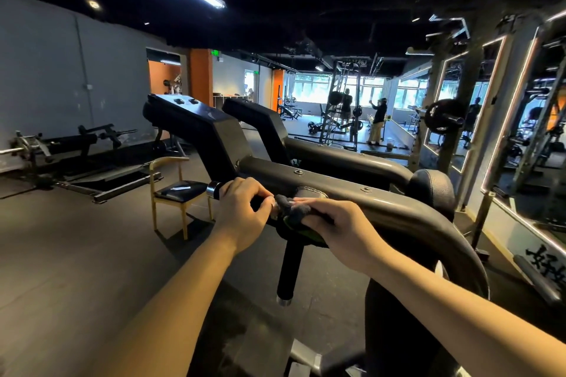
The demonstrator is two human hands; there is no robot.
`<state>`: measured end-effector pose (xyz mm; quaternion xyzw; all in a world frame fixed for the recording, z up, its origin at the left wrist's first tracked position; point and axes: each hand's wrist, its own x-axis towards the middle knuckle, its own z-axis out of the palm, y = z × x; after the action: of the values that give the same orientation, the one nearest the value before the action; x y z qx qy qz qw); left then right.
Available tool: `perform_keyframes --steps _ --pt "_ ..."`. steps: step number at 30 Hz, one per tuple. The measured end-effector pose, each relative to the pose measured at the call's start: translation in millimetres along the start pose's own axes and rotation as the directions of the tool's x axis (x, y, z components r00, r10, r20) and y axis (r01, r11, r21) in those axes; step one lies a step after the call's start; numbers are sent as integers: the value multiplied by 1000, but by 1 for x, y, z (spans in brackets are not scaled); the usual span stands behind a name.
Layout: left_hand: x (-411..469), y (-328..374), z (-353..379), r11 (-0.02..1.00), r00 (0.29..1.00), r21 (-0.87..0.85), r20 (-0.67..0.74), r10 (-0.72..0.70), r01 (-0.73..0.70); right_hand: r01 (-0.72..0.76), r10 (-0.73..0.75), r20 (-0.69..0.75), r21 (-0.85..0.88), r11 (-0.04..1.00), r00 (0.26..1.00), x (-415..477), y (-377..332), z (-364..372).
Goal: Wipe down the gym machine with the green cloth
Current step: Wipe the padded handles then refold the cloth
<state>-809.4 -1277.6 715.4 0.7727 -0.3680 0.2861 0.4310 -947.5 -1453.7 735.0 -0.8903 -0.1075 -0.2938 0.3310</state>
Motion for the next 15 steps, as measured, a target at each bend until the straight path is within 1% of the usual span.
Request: perform_keyframes --steps 2,4,6,8,12,15 --pt "1 -6 0 1000 1000 -14 26 2 -2 14 -10 -73 63 998 997 -15 4 4" --pt "2 -9 -1 1000 998 -20 56 -8 9 -1 23 -194 111 994 981 -25 9 12" --pt "5 -10 -3 1000 996 -14 90 -27 28 -86 154 -306 226 970 939 -27 16 22" --pt "8 -7 -6 998 988 7 145 -62 62 -182 292 -371 305 935 882 -24 18 30" --pt "12 2 -7 997 957 51 282 -71 59 -312 441 -375 358 880 815 -25 16 40" --pt "4 13 -4 995 943 58 319 -99 85 -350 515 -347 439 828 784 -41 11 45"
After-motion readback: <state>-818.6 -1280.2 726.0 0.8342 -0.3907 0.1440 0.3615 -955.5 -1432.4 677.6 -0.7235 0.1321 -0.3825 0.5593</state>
